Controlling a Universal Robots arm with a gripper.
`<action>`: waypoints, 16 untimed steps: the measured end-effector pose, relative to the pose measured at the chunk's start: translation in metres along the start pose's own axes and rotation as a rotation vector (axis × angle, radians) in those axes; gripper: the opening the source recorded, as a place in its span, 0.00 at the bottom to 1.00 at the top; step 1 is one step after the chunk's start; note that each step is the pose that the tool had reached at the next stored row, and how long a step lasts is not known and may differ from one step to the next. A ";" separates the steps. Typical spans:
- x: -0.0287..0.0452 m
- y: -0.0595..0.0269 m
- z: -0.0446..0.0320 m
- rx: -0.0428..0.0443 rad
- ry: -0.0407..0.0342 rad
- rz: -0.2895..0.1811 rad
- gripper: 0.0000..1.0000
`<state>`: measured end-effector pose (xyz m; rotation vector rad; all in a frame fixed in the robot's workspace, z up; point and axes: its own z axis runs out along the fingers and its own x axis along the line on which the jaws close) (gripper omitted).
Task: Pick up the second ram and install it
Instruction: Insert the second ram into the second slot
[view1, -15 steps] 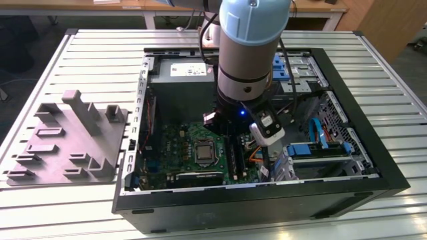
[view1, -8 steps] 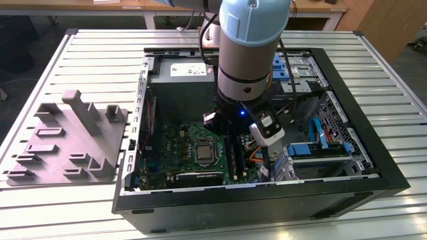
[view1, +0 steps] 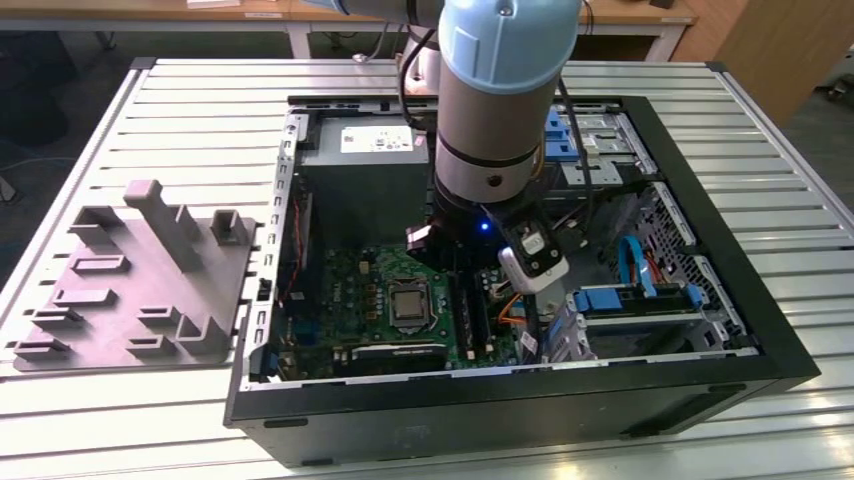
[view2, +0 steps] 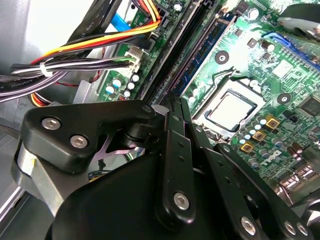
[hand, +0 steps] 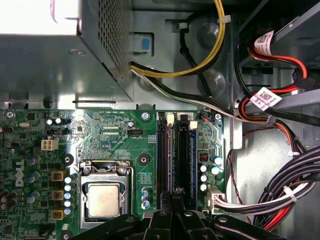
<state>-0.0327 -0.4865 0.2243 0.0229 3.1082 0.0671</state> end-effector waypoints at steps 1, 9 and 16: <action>0.0000 0.0000 0.0001 0.0001 0.0000 0.000 0.12; 0.0001 -0.0001 0.0014 -0.0007 0.0000 0.001 0.12; 0.0001 -0.0001 0.0032 -0.0016 0.0000 0.001 0.12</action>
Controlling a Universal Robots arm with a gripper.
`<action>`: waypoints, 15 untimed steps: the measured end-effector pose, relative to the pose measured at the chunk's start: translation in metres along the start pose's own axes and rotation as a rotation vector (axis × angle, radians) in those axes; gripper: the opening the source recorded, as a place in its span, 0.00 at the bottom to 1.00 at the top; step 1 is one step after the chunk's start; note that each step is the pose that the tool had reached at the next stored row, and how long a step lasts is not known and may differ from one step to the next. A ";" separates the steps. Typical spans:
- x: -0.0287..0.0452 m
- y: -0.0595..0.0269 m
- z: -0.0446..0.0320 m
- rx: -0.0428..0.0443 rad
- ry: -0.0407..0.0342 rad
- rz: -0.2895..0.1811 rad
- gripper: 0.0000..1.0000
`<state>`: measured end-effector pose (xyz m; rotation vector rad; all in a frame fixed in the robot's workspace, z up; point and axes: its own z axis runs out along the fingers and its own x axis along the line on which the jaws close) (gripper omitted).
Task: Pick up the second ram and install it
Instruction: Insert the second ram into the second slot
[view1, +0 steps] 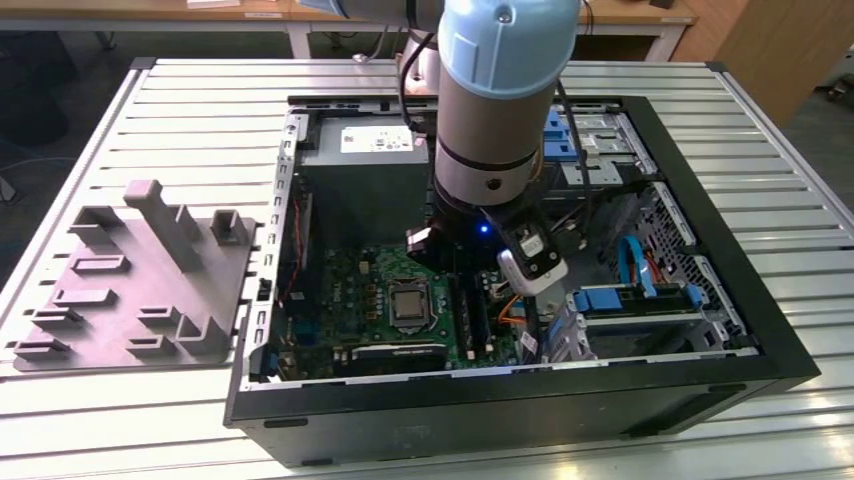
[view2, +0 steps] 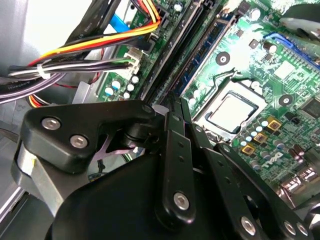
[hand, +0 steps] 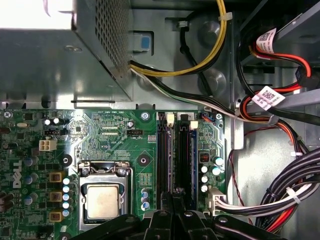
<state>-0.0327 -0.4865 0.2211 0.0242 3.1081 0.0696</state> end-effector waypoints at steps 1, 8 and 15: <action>0.0000 0.0000 0.0000 0.0000 0.0000 0.000 0.12; 0.0001 -0.0001 0.0020 0.0001 0.0000 0.001 0.12; 0.0001 -0.0001 0.0034 -0.0009 -0.0001 0.001 0.12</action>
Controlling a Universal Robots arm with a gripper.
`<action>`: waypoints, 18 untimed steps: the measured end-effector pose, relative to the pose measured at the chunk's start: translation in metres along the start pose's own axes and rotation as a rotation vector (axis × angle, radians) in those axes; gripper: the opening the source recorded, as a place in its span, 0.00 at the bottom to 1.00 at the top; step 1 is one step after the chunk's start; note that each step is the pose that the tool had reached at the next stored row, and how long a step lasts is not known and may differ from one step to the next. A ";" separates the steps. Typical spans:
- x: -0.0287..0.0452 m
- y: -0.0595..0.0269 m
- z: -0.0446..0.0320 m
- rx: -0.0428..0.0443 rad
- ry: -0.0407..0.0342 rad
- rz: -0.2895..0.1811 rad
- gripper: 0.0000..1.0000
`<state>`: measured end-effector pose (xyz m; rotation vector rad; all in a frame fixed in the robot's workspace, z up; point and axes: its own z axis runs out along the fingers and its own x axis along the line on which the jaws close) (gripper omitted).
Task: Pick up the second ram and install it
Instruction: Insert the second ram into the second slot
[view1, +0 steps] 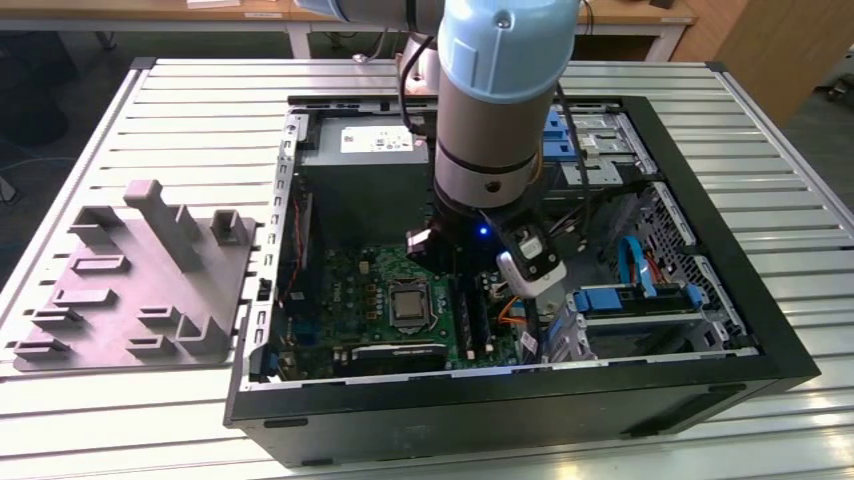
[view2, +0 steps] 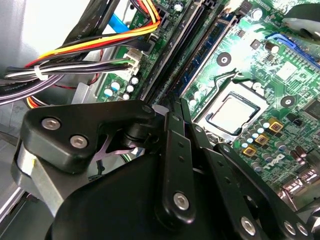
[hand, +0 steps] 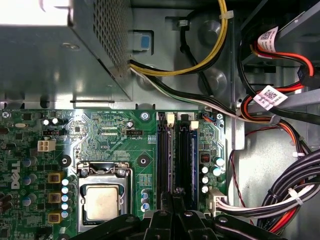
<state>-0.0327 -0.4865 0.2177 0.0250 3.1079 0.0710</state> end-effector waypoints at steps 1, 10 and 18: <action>0.0000 -0.0001 0.0002 0.0003 0.0001 0.000 0.12; 0.0000 -0.0001 0.0004 0.0004 0.0001 0.000 0.12; 0.0000 -0.0001 0.0004 0.0005 0.0001 0.000 0.19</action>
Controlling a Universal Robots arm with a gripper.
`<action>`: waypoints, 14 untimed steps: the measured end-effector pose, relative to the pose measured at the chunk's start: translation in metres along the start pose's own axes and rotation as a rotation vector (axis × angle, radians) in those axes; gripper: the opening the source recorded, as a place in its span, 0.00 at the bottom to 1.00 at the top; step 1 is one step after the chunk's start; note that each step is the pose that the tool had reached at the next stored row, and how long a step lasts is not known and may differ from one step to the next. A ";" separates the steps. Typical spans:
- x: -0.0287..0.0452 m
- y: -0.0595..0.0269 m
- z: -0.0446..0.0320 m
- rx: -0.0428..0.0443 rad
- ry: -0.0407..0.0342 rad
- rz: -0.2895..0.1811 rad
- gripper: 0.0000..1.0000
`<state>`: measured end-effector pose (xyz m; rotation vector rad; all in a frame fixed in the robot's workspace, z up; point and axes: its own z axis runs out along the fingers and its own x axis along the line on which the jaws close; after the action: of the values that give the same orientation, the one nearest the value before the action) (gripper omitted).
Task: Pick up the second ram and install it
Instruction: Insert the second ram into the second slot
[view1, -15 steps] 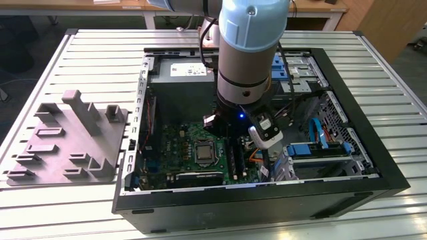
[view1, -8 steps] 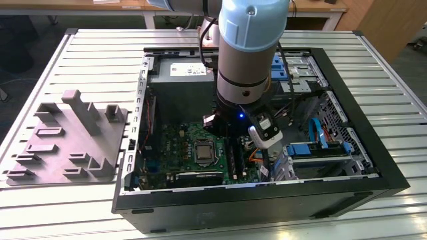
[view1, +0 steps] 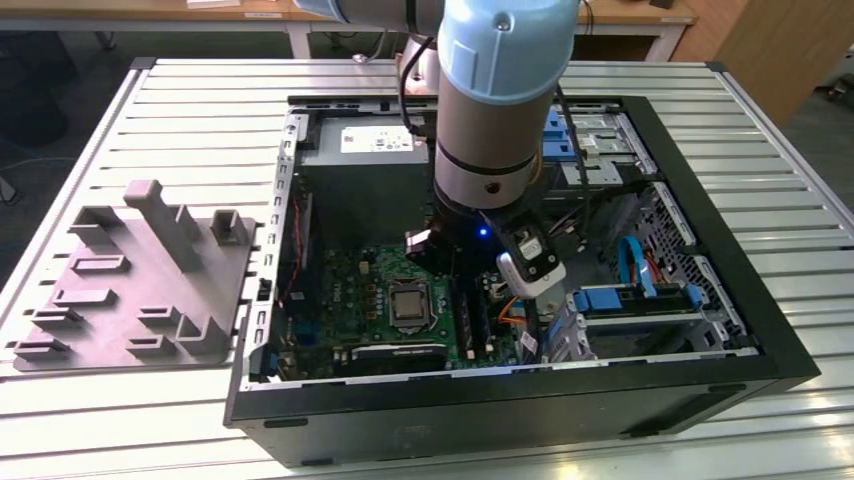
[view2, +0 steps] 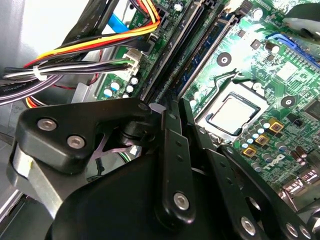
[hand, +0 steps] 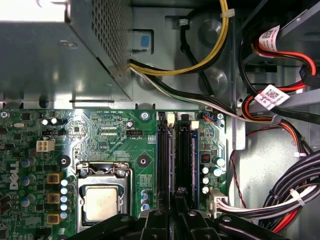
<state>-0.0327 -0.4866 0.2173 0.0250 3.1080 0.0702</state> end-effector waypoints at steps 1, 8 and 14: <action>0.0000 0.0001 -0.0013 -0.0001 0.0000 0.000 0.19; -0.0005 0.0008 -0.0163 0.0001 0.0000 0.000 0.19; -0.0006 0.0008 -0.0170 0.0000 -0.0001 0.000 0.19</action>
<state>-0.0327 -0.4865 0.2343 0.0250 3.1079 0.0703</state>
